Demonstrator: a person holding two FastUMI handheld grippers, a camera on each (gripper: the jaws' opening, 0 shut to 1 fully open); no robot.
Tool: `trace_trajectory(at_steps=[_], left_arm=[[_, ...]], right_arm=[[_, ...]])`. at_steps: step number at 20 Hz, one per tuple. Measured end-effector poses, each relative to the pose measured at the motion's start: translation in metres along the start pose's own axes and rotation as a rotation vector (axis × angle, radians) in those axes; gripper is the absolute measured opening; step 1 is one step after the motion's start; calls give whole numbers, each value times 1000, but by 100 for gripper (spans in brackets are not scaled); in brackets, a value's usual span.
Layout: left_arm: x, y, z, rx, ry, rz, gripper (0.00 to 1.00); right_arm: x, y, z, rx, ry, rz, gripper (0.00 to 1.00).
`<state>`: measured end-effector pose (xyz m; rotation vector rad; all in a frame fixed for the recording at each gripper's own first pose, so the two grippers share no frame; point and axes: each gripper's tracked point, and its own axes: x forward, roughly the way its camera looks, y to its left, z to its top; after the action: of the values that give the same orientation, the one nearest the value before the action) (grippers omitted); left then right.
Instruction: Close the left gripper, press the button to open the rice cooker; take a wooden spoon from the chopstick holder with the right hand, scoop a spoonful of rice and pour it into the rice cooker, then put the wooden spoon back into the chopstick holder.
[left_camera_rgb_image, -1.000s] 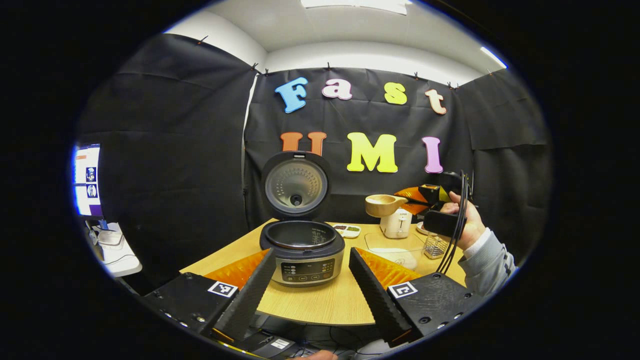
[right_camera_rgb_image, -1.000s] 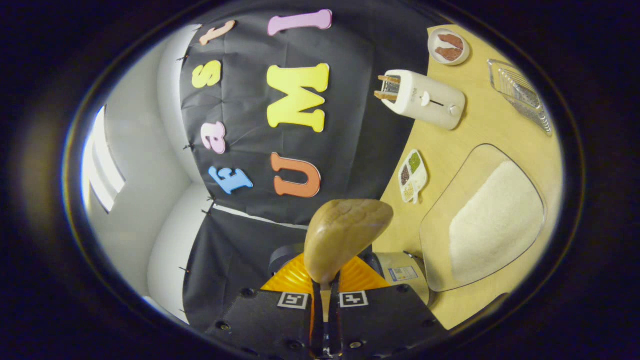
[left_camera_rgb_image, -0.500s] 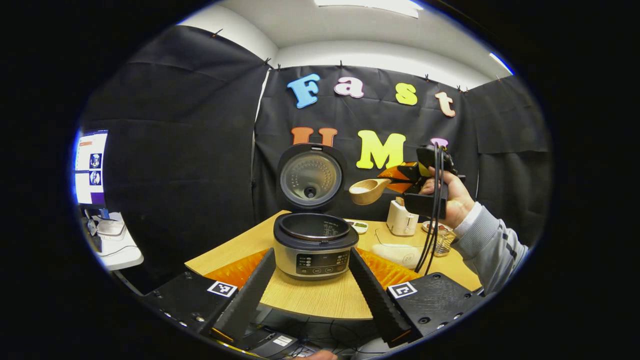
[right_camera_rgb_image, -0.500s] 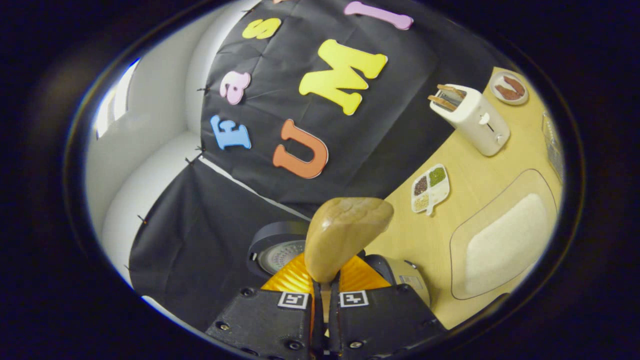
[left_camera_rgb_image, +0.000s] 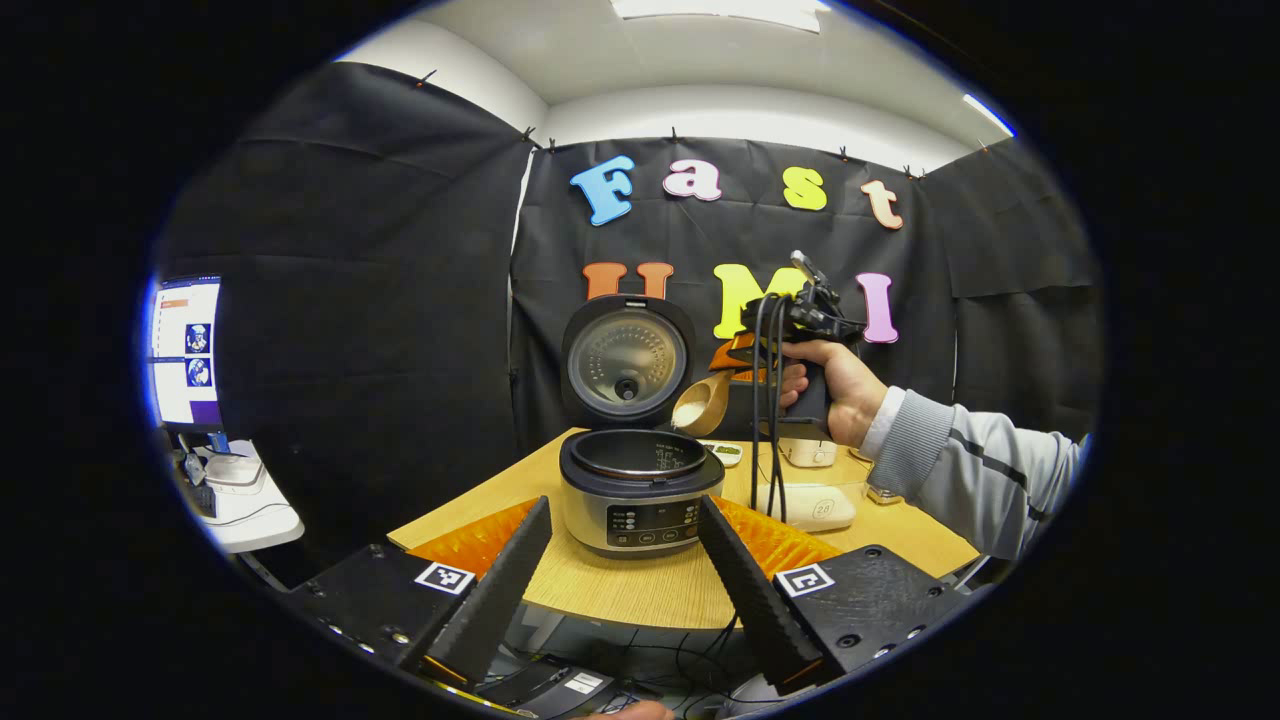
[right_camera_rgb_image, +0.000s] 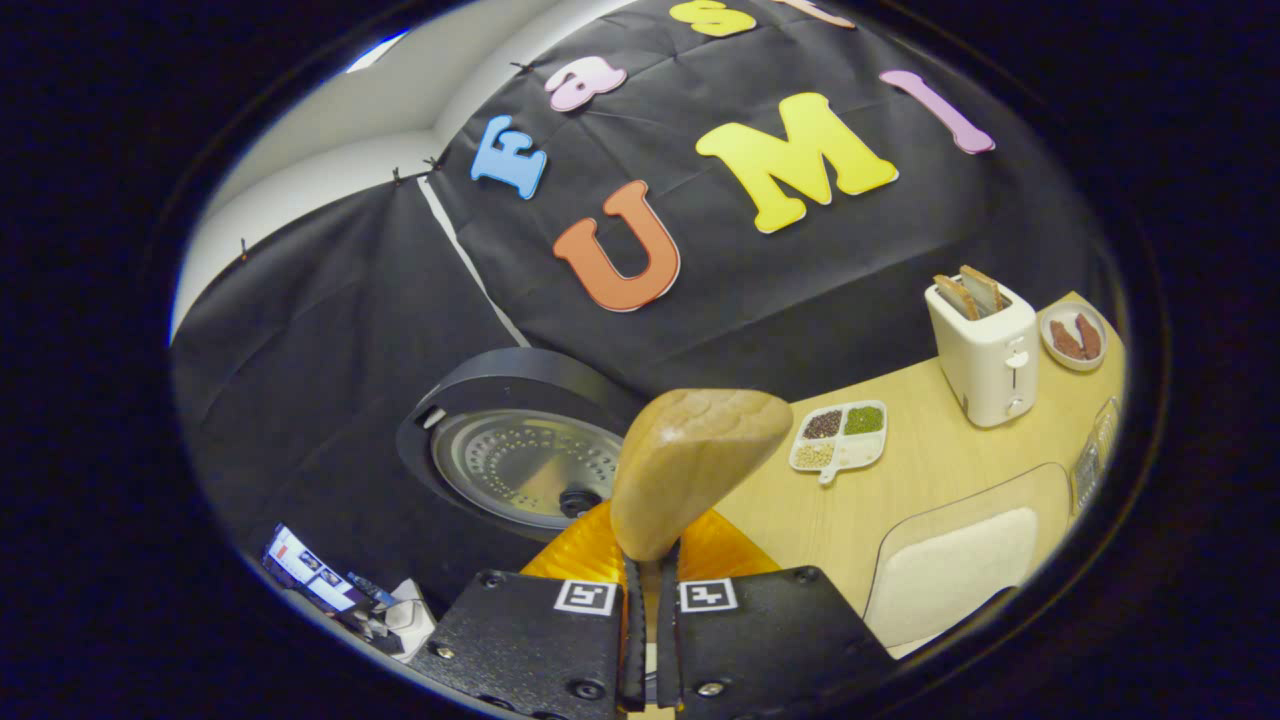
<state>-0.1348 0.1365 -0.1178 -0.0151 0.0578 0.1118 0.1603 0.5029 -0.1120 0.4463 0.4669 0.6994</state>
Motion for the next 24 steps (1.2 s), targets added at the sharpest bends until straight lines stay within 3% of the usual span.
trace_trajectory(at_steps=[13, 21, 24], left_arm=[[1, 3, -10, -13, 24, 3, 94], [0, -3, -13, -19, 39, -10, 94], [1, -4, -12, -13, 39, -9, 94]], right_arm=[[11, 9, -12, -339, -12, -69, 10], [-1, 55, -19, -713, -70, -89, 10], [0, 60, -31, -741, -58, -90, 10]])
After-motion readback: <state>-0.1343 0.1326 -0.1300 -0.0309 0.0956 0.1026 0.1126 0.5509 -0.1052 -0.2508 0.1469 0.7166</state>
